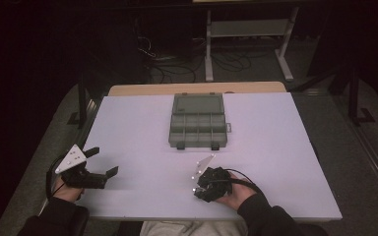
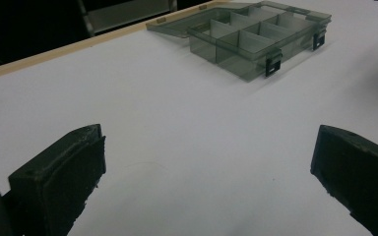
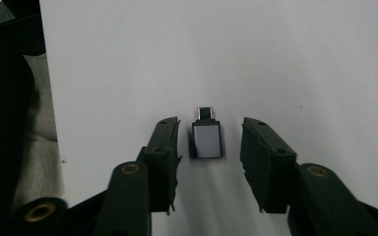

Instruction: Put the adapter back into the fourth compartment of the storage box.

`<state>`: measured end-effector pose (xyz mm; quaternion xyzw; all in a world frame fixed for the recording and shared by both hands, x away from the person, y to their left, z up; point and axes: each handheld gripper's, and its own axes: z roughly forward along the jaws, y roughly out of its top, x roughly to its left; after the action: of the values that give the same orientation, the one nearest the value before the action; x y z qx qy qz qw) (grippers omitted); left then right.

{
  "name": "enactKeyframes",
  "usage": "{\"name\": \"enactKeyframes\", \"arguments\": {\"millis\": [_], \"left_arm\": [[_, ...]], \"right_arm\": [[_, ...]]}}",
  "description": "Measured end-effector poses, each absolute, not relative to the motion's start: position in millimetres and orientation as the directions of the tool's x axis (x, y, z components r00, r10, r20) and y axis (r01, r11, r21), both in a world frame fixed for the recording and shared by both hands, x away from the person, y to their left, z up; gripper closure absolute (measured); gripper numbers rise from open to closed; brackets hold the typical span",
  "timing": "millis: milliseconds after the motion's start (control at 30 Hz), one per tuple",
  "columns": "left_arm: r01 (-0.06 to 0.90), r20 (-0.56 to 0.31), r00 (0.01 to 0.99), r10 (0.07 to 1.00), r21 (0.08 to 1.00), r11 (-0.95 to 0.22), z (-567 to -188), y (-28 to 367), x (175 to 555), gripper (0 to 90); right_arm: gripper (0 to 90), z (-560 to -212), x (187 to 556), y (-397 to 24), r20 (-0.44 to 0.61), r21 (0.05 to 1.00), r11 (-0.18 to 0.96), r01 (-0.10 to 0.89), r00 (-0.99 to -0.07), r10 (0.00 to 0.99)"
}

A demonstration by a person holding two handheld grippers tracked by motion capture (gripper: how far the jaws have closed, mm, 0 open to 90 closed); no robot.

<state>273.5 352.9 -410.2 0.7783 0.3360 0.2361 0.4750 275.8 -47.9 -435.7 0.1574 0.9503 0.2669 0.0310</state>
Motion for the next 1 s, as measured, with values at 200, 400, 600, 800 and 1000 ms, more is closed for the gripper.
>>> {"name": "enactKeyframes", "arguments": {"millis": [200,400,600,800,1000], "left_arm": [[0.295,0.053,0.664,0.746,0.898,-0.327,-410,353,273,0.0],[0.298,0.049,0.663,0.747,0.898,-0.323,-410,353,273,0.0],[0.298,0.049,0.662,0.748,0.898,-0.323,-410,353,274,0.0],[0.297,0.051,0.660,0.749,0.898,-0.324,-410,353,274,0.0],[0.295,0.052,0.661,0.749,0.900,-0.322,-410,354,273,0.0]], "right_arm": [[69.9,-436,276,-46,0.019,0.520,0.810,0.270,-0.952,0.305],[74.9,-428,277,-49,0.045,0.547,0.788,0.282,-0.950,0.308],[74.9,-417,281,-56,0.051,0.586,0.756,0.292,-0.944,0.325],[74.9,-406,283,-62,0.040,0.605,0.738,0.298,-0.938,0.346],[74.9,-394,289,-72,0.032,0.627,0.712,0.316,-0.924,0.381]]}}
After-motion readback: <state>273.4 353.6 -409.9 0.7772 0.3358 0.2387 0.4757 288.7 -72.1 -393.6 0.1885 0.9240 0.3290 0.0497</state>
